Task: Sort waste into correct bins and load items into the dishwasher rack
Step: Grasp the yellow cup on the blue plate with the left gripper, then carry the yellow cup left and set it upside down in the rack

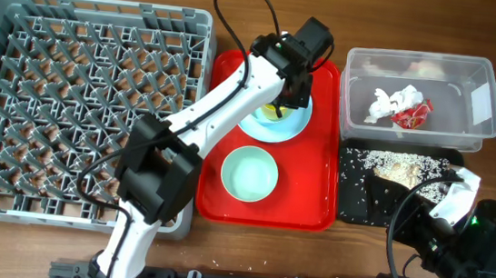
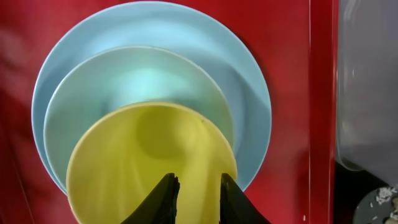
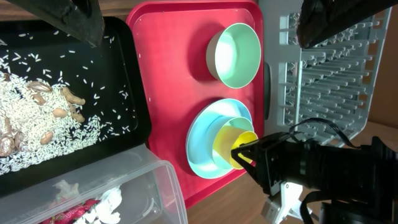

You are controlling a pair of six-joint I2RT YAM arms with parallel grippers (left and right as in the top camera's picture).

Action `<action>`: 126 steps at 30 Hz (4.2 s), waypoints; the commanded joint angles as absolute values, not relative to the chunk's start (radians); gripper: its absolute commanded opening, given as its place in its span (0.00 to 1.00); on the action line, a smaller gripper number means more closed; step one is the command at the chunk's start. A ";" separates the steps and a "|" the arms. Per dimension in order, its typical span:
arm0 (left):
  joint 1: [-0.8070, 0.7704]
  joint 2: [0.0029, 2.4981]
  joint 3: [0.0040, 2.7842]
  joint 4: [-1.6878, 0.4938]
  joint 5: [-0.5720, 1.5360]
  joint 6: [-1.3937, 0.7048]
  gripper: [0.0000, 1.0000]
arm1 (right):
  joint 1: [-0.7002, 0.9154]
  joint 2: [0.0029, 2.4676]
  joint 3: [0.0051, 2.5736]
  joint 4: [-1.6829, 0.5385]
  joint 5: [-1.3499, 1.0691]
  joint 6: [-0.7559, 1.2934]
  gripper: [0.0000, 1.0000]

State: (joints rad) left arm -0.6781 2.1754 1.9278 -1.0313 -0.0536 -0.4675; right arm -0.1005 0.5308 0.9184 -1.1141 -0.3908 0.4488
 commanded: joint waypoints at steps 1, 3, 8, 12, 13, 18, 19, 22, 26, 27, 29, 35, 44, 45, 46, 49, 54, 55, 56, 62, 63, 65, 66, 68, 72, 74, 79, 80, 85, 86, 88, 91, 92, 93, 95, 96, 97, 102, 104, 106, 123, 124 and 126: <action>-0.679 2.200 1.929 -1.024 -0.073 -0.448 0.23 | -0.098 0.526 0.921 -1.111 -0.381 0.456 1.00; -0.676 2.196 1.937 -1.016 -0.105 -0.448 0.23 | -0.098 0.526 0.921 -1.111 -0.381 0.456 1.00; -0.686 2.093 1.958 -1.015 -0.117 -0.448 0.20 | -0.098 0.526 0.921 -1.111 -0.381 0.456 1.00; -0.719 2.107 1.948 -1.026 -0.117 -0.448 0.25 | -0.098 0.526 0.921 -1.111 -0.381 0.455 1.00; -0.723 2.122 1.948 -1.029 -0.117 -0.448 0.26 | -0.098 0.526 0.921 -1.111 -0.381 0.455 1.00; -0.728 2.177 1.946 -1.037 -0.118 -0.448 0.26 | -0.098 0.526 0.921 -1.111 -0.381 0.455 1.00; -0.728 2.188 1.946 -1.040 -0.118 -0.448 0.26 | -0.098 0.526 0.921 -1.111 -0.381 0.455 1.00; -0.729 2.206 1.937 -1.051 -0.117 -0.448 0.25 | -0.098 0.526 0.921 -1.111 -0.381 0.455 1.00; -0.727 2.206 1.914 -1.063 -0.118 -0.448 0.24 | -0.098 0.526 0.921 -1.111 -0.381 0.456 1.00; -0.727 2.206 1.914 -1.064 -0.118 -0.448 0.22 | -0.098 0.526 0.921 -1.111 -0.381 0.456 1.00; -0.727 2.206 1.915 -1.065 -0.118 -0.448 0.22 | -0.098 0.526 0.921 -1.111 -0.381 0.455 1.00; -0.723 2.206 1.915 -1.079 -0.133 -0.448 0.18 | -0.098 0.526 0.921 -1.111 -0.381 0.456 1.00; -0.707 2.147 1.942 -1.101 -0.255 -0.448 0.04 | -0.098 0.526 0.921 -1.111 -0.381 0.456 1.00; -0.701 2.122 1.948 -1.100 -0.245 -0.448 0.04 | -0.098 0.526 0.921 -1.111 -0.381 0.455 1.00; -0.694 2.093 1.954 -1.100 -0.232 -0.448 0.04 | -0.098 0.526 0.921 -1.111 -0.381 0.456 1.00; -0.653 1.963 1.961 -1.105 -0.133 -0.448 0.04 | -0.098 0.526 0.921 -1.111 -0.381 0.455 1.00; -0.433 1.798 1.961 -1.105 0.339 -0.447 0.04 | -0.098 0.526 0.921 -1.111 -0.381 0.456 1.00; -0.361 1.795 1.961 -1.108 0.485 -0.420 0.04 | -0.098 0.526 0.921 -1.111 -0.381 0.456 1.00; -0.307 1.799 1.961 -1.113 0.592 -0.391 0.04 | -0.098 0.526 0.921 -1.111 -0.381 0.455 1.00; 0.018 1.842 1.946 -1.192 0.887 -0.342 0.04 | -0.098 0.526 0.921 -1.111 -0.381 0.455 1.00; 0.051 1.848 1.933 -1.195 0.926 -0.323 0.04 | -0.098 0.526 0.921 -1.111 -0.381 0.455 1.00; 0.099 1.867 1.901 -1.193 1.005 -0.278 0.04 | -0.098 0.526 0.921 -1.111 -0.381 0.456 1.00; 0.120 1.887 1.882 -1.190 1.079 -0.242 0.04 | -0.098 0.526 0.921 -1.111 -0.381 0.456 1.00; 0.145 1.938 1.843 -1.189 1.281 -0.170 0.04 | -0.098 0.526 0.921 -1.111 -0.381 0.455 1.00; 0.179 2.094 1.818 -1.158 1.416 -0.113 0.04 | -0.098 0.526 0.921 -1.111 -0.381 0.456 0.99; 0.196 2.148 1.817 -1.144 1.416 -0.112 0.04 | -0.098 0.526 0.921 -1.111 -0.381 0.455 1.00; 0.271 2.275 1.816 -1.133 1.213 -0.111 0.04 | -0.098 0.526 0.921 -1.111 -0.381 0.455 1.00; 0.283 2.291 1.816 -1.129 1.195 -0.111 0.04 | -0.098 0.526 0.921 -1.111 -0.381 0.455 1.00; 0.347 2.312 1.817 -1.135 1.069 -0.112 0.07 | -0.098 0.526 0.921 -1.111 -0.381 0.456 1.00; 0.360 2.312 1.817 -1.146 1.025 -0.112 0.18 | -0.098 0.526 0.921 -1.111 -0.381 0.455 1.00; 0.375 2.310 1.817 -1.168 1.001 -0.113 0.33 | -0.098 0.526 0.921 -1.111 -0.381 0.456 1.00; 0.395 2.284 1.821 -1.197 1.001 -0.147 0.50 | -0.098 0.526 0.921 -1.111 -0.381 0.456 1.00; 0.405 2.262 1.827 -1.203 0.998 -0.173 0.52 | -0.098 0.526 0.921 -1.111 -0.381 0.456 1.00; 0.411 2.231 1.832 -1.206 0.997 -0.195 0.55 | -0.098 0.526 0.921 -1.111 -0.381 0.456 1.00; 0.418 2.130 1.838 -1.205 0.973 -0.235 0.60 | -0.098 0.526 0.921 -1.111 -0.381 0.455 1.00; 0.418 2.085 1.838 -1.205 0.934 -0.261 0.61 | -0.098 0.526 0.921 -1.111 -0.381 0.456 1.00; 0.410 1.989 1.838 -1.205 0.836 -0.305 0.62 | -0.098 0.526 0.921 -1.111 -0.381 0.456 1.00; 0.276 1.751 1.837 -1.201 0.547 -0.327 0.04 | -0.098 0.526 0.921 -1.111 -0.381 0.456 1.00; 0.179 1.740 1.837 -1.180 0.437 -0.331 0.04 | -0.098 0.526 0.921 -1.111 -0.381 0.456 1.00; 0.029 1.778 1.836 -1.151 0.286 -0.344 0.04 | -0.098 0.526 0.921 -1.111 -0.381 0.455 1.00; -0.028 2.040 1.837 -1.164 0.006 -0.401 0.04 | -0.098 0.526 0.921 -1.111 -0.381 0.455 1.00; -0.027 2.028 1.843 -1.164 0.011 -0.402 0.04 | -0.098 0.526 0.921 -1.111 -0.381 0.455 1.00; -0.023 1.961 1.874 -1.163 0.048 -0.402 0.04 | -0.098 0.526 0.921 -1.111 -0.381 0.455 1.00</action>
State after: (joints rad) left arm -0.0380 2.0335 1.8450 -1.1530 0.0422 -0.3882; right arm -0.1005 0.5308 0.9188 -1.1141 -0.3908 0.4488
